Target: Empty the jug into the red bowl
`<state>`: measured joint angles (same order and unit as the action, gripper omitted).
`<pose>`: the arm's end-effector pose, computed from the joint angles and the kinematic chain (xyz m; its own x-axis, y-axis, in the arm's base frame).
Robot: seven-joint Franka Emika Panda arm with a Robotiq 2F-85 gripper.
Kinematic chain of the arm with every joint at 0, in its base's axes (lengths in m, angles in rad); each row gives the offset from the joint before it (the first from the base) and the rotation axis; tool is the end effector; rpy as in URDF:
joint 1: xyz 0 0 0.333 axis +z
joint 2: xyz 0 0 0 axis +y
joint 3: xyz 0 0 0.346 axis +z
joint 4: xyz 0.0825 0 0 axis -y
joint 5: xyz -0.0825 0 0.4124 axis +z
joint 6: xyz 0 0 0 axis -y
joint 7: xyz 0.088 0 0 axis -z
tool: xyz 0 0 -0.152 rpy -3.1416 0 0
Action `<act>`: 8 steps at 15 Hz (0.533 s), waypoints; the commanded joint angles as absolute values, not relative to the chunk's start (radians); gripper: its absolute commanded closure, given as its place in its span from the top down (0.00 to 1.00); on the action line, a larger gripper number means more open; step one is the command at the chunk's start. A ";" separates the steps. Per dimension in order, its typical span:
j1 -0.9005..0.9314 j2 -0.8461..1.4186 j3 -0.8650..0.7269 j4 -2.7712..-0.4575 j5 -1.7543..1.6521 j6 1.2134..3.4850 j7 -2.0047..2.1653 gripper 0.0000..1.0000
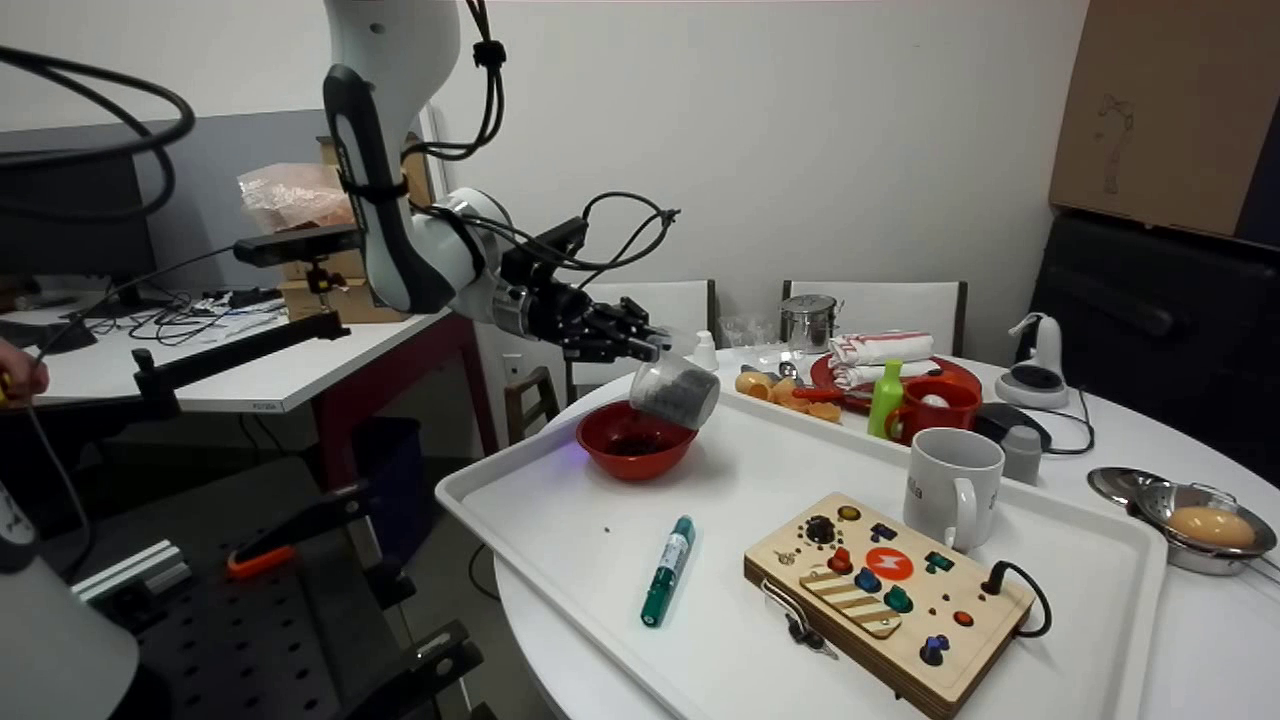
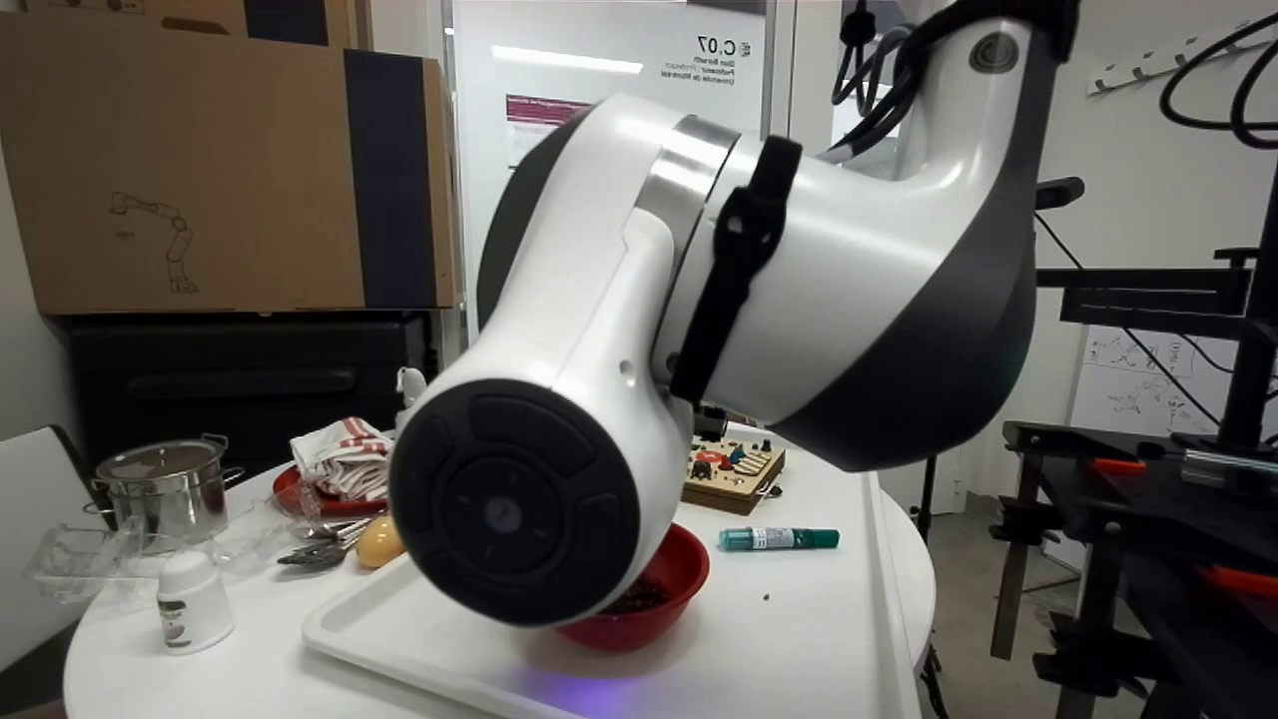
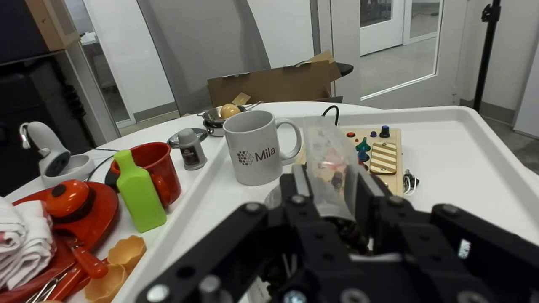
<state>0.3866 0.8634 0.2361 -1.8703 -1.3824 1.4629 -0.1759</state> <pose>0.5367 0.1943 0.0559 0.1406 0.2042 -0.9688 0.9389 0.2830 0.1960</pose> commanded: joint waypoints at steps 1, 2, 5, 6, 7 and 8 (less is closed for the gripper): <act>0.386 0.905 0.235 -1.821 -1.406 1.446 -0.155 0.07; 0.386 0.910 0.234 -1.813 -1.407 1.447 -0.153 0.07; 0.393 0.928 0.226 -1.797 -1.422 1.440 -0.138 0.07; 0.394 0.932 0.224 -1.794 -1.429 1.438 -0.133 0.07; 0.398 0.937 0.220 -1.791 -1.440 1.432 -0.130 0.07; 0.402 0.940 0.215 -1.789 -1.451 1.426 -0.125 0.07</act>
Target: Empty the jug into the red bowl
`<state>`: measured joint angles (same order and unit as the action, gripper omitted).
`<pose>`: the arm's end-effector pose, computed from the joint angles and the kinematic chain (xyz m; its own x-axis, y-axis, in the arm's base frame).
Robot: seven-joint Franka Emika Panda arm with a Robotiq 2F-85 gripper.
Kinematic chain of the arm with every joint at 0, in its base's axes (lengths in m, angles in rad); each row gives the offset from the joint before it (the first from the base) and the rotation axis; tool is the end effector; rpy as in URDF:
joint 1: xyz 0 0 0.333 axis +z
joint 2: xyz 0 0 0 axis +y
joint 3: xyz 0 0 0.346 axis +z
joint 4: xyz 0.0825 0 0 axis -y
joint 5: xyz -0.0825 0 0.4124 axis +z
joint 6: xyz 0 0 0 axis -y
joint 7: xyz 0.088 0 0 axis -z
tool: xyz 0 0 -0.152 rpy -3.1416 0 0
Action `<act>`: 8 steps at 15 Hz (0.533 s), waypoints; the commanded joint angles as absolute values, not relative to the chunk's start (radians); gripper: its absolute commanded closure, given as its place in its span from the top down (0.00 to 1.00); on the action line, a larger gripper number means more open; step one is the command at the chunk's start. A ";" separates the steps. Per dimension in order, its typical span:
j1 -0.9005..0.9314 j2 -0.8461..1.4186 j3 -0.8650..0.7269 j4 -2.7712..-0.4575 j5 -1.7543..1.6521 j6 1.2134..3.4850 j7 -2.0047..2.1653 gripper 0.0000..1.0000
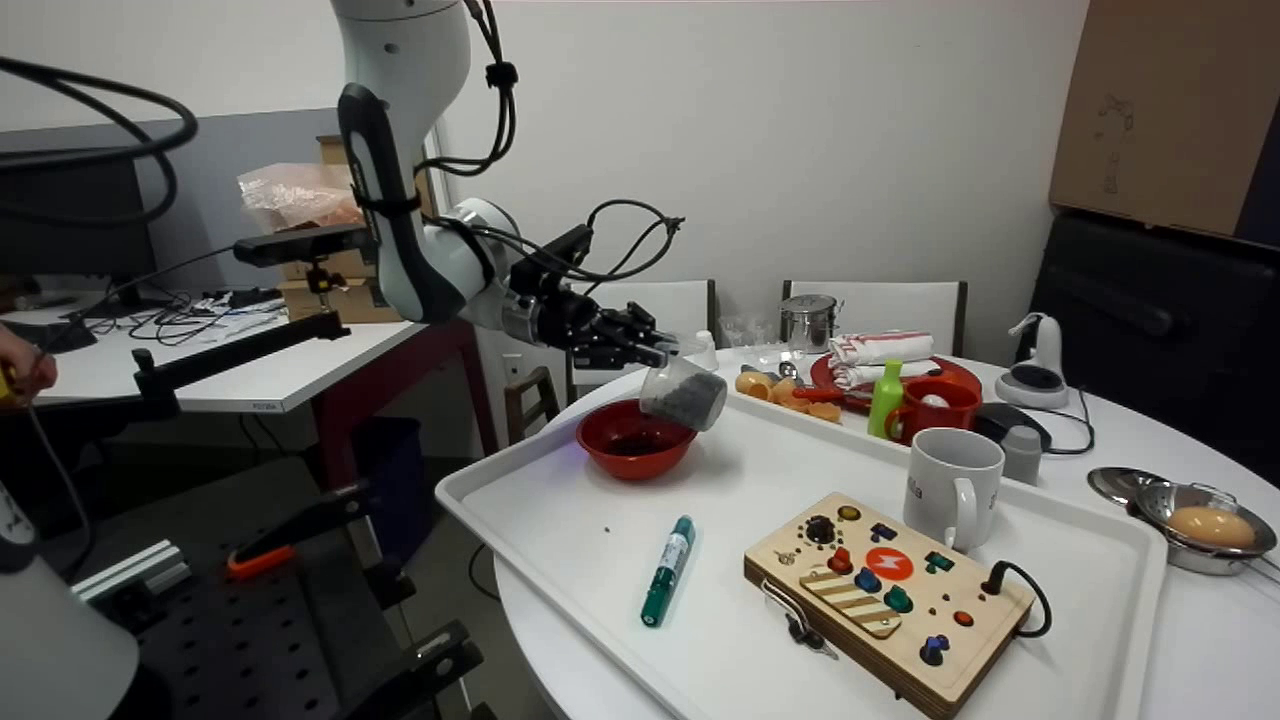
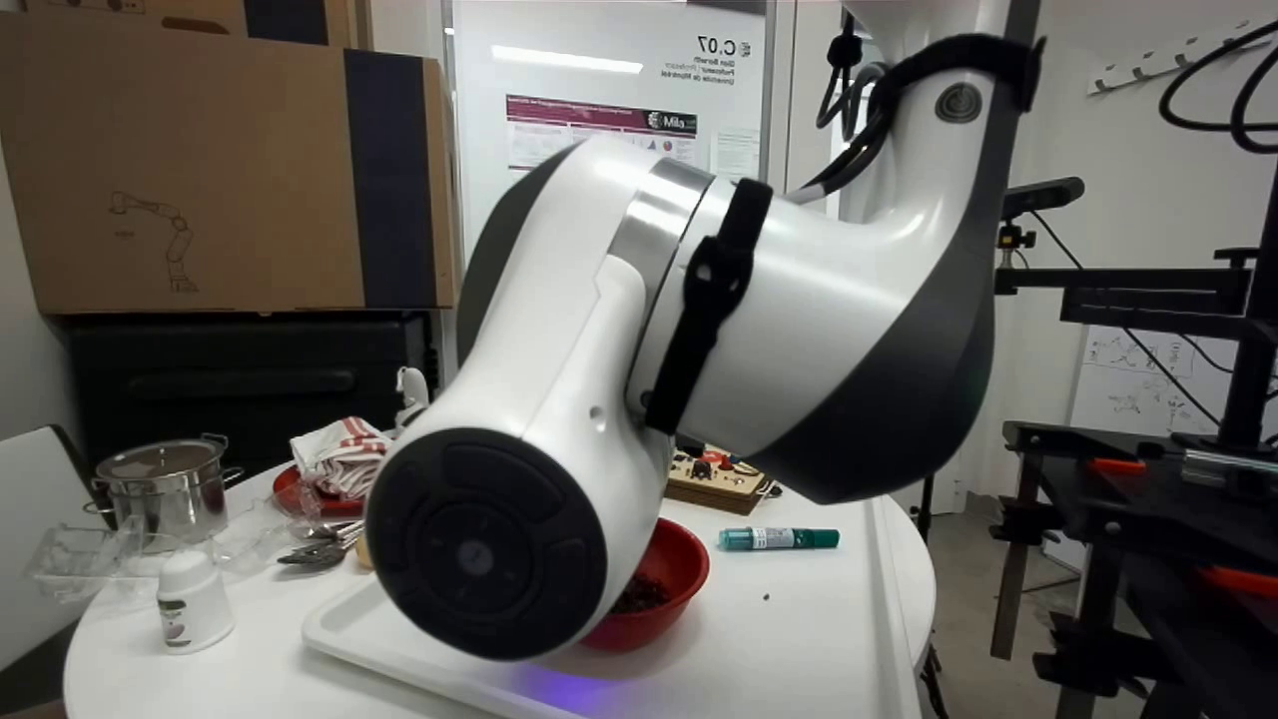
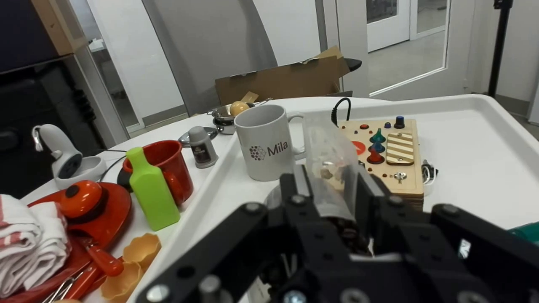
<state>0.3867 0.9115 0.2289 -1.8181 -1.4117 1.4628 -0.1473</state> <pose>0.5498 0.1956 0.0428 0.1764 0.2095 -0.9618 0.9282 0.2898 0.2333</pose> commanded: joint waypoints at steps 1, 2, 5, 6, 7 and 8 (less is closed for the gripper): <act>0.405 0.942 0.212 -1.788 -1.463 1.421 -0.120 0.07; 0.404 0.944 0.212 -1.787 -1.470 1.419 -0.118 0.07; 0.402 0.946 0.214 -1.782 -1.481 1.406 -0.119 0.07; 0.402 0.946 0.216 -1.781 -1.482 1.404 -0.118 0.07; 0.403 0.947 0.218 -1.780 -1.482 1.401 -0.120 0.07; 0.404 0.947 0.220 -1.781 -1.482 1.400 -0.123 0.07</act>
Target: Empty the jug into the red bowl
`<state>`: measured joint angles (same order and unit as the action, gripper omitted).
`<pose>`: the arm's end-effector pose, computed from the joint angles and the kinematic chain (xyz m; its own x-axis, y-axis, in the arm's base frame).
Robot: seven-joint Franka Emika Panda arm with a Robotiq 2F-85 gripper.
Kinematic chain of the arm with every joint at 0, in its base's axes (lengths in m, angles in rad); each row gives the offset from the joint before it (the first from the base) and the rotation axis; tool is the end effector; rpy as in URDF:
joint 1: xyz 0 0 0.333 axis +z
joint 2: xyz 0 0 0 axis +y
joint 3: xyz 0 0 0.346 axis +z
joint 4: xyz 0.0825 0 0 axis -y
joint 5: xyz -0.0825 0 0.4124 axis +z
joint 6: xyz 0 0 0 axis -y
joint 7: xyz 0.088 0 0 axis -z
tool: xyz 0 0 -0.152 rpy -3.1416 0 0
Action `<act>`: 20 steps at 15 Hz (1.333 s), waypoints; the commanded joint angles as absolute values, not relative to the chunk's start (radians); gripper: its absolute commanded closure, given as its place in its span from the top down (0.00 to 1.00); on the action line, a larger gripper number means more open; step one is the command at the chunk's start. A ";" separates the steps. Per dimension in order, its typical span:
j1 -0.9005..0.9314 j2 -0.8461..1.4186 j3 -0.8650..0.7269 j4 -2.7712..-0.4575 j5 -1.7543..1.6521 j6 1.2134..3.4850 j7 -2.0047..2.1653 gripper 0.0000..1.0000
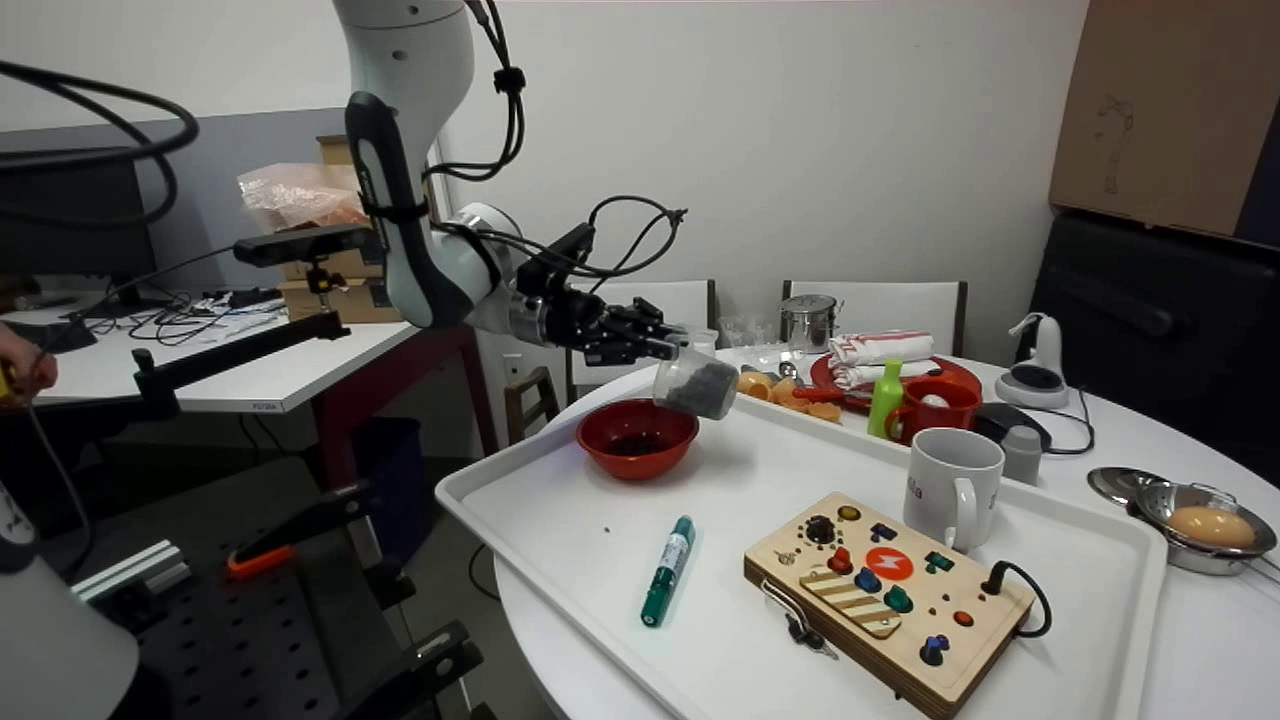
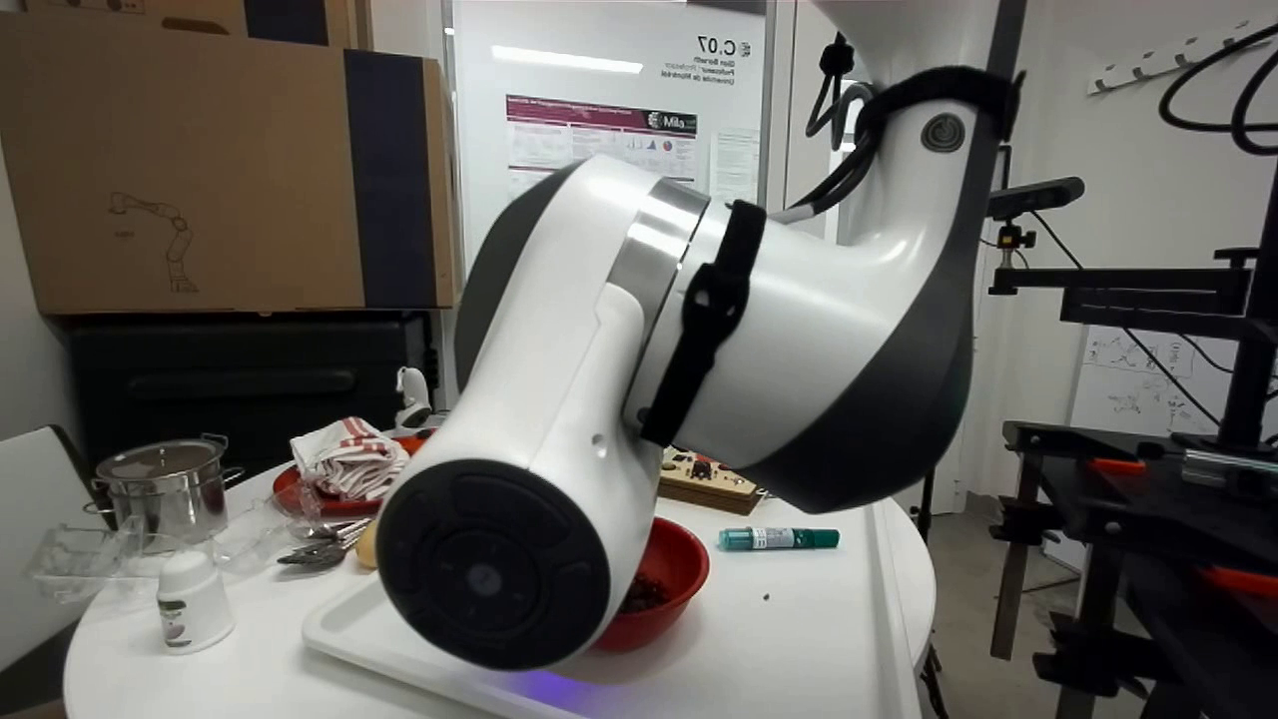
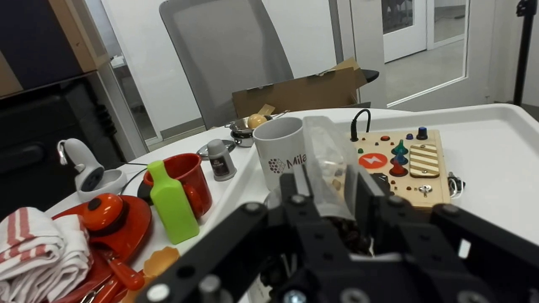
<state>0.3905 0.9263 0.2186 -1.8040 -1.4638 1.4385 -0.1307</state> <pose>0.5595 0.1923 0.0442 0.2104 0.1805 -0.9608 0.9085 0.3270 0.2604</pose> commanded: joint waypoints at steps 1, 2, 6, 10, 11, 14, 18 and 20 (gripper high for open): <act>0.405 0.946 0.221 -1.782 -1.480 1.399 -0.127 0.07; 0.406 0.944 0.225 -1.785 -1.478 1.398 -0.130 0.07; 0.400 0.931 0.242 -1.805 -1.459 1.407 -0.129 0.07; 0.395 0.926 0.245 -1.815 -1.445 1.404 -0.123 0.07; 0.393 0.925 0.245 -1.818 -1.442 1.403 -0.122 0.07; 0.389 0.918 0.248 -1.833 -1.423 1.390 -0.119 0.07; 0.387 0.906 0.258 -1.859 -1.384 1.373 -0.111 0.07; 0.391 0.906 0.262 -1.863 -1.373 1.362 -0.106 0.07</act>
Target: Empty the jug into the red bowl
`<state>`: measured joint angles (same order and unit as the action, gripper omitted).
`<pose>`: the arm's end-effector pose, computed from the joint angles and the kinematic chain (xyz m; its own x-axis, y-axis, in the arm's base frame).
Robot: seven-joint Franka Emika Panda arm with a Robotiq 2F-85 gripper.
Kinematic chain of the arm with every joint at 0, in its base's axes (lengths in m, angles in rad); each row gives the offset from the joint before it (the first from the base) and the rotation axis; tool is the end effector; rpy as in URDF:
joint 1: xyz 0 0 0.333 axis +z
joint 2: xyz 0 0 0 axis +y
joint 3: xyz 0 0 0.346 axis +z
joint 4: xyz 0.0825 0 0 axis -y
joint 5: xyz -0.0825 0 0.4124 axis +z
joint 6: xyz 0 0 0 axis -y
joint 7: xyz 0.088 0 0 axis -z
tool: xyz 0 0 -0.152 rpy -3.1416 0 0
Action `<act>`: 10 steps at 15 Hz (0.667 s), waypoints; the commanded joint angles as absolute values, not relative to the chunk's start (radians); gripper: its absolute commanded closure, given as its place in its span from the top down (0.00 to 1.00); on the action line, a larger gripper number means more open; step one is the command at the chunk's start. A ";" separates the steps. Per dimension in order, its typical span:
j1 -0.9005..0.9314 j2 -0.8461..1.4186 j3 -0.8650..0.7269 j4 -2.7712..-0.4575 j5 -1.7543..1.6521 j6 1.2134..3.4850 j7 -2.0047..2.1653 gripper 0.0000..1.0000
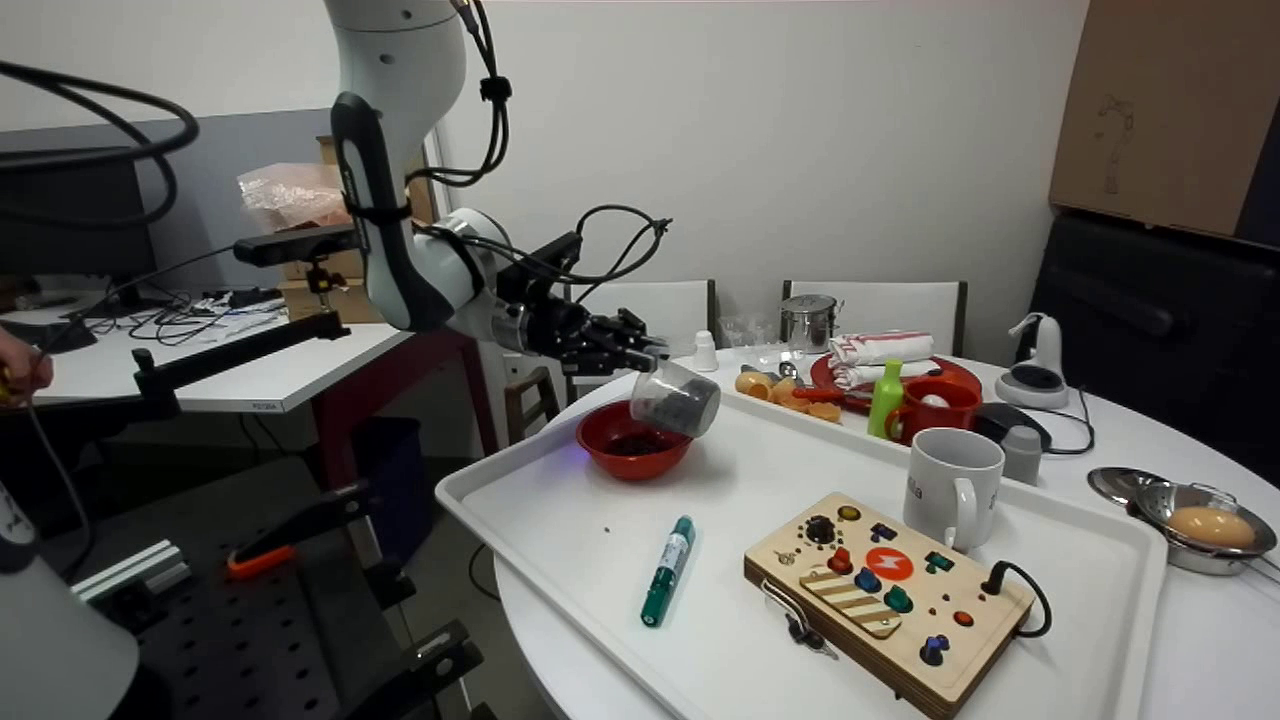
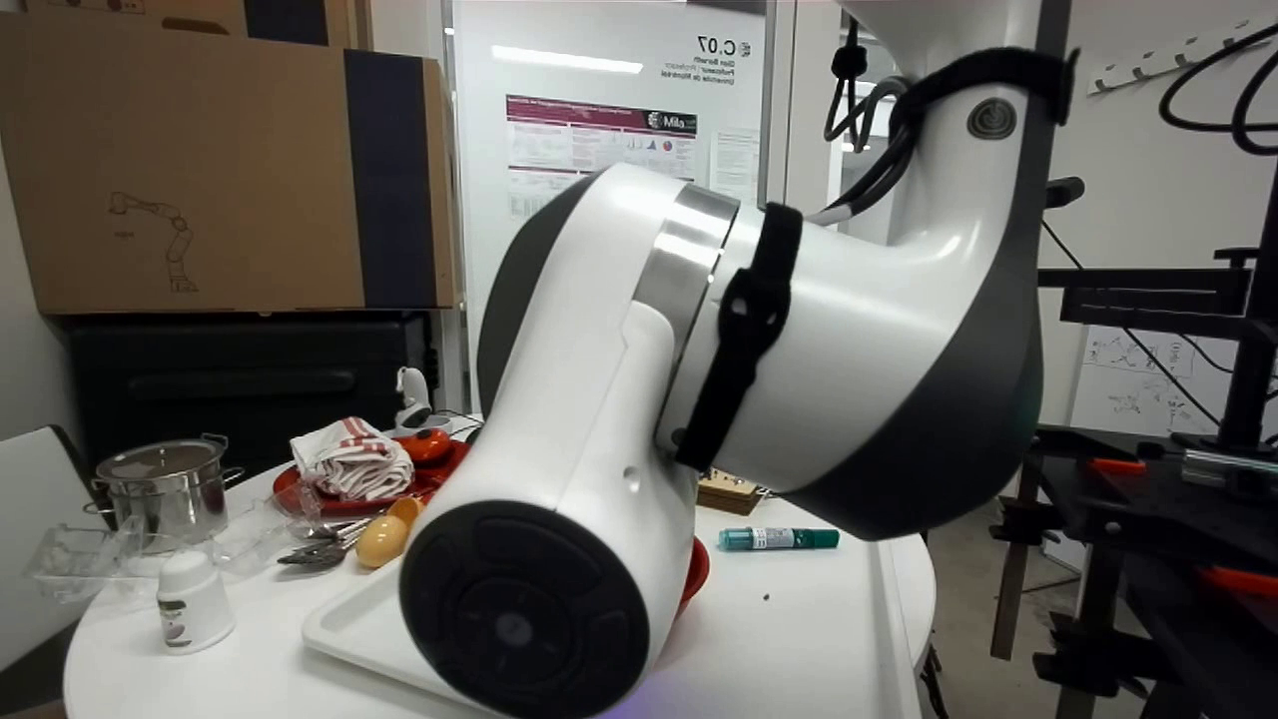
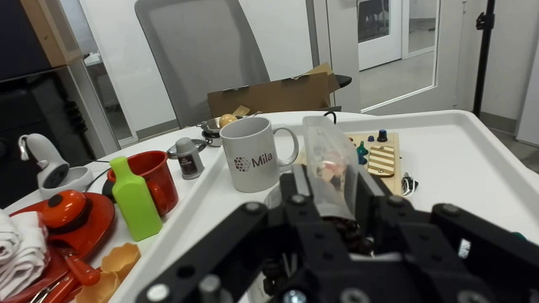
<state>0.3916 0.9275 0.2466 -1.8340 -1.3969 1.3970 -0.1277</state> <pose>0.5314 0.1951 0.0372 0.1769 0.1574 -0.9716 0.9348 0.2821 0.2158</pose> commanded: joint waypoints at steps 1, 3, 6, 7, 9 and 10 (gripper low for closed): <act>0.395 0.908 0.262 -1.862 -1.373 1.353 -0.105 0.07; 0.404 0.908 0.262 -1.862 -1.381 1.332 -0.100 0.07; 0.413 0.907 0.263 -1.857 -1.391 1.303 -0.101 0.07; 0.415 0.906 0.265 -1.856 -1.393 1.295 -0.101 0.07; 0.420 0.905 0.266 -1.856 -1.400 1.277 -0.103 0.07; 0.424 0.906 0.266 -1.855 -1.405 1.268 -0.103 0.07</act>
<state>0.4086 0.9216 0.2636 -1.8429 -1.3933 1.3113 -0.1132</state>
